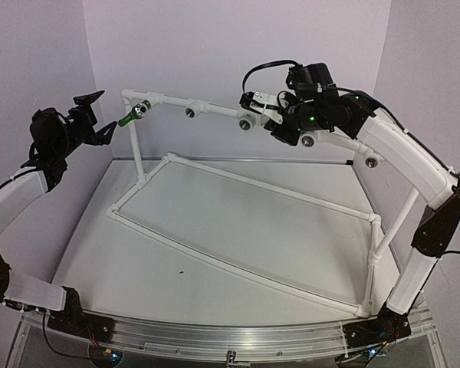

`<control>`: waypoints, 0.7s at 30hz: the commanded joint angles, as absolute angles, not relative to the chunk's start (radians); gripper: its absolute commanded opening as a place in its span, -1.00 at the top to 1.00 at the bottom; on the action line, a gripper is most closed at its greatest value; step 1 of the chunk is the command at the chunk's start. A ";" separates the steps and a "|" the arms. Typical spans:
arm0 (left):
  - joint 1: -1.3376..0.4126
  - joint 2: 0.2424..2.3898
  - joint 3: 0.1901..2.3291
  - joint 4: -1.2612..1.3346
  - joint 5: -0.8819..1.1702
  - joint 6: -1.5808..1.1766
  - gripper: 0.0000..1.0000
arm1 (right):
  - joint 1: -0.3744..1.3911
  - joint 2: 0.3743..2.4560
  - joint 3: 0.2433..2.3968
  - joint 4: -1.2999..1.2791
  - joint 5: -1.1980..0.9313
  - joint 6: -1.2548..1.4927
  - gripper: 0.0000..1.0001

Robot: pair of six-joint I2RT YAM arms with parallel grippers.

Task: Install the water faucets

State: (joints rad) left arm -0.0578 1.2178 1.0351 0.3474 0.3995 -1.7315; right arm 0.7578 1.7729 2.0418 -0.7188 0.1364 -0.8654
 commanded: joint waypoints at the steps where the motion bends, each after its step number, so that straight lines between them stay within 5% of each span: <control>1: -0.076 1.263 1.068 0.431 0.442 -1.821 -0.94 | 0.780 1.770 2.042 -0.740 0.092 -0.779 1.00; 11: -0.154 1.325 1.094 0.459 0.419 -1.856 -0.85 | 0.780 1.775 2.045 -0.741 0.095 -0.766 1.00; 21: -0.232 1.389 1.100 0.565 0.369 -1.851 -0.40 | 0.781 1.776 2.054 -0.741 0.102 -0.763 1.00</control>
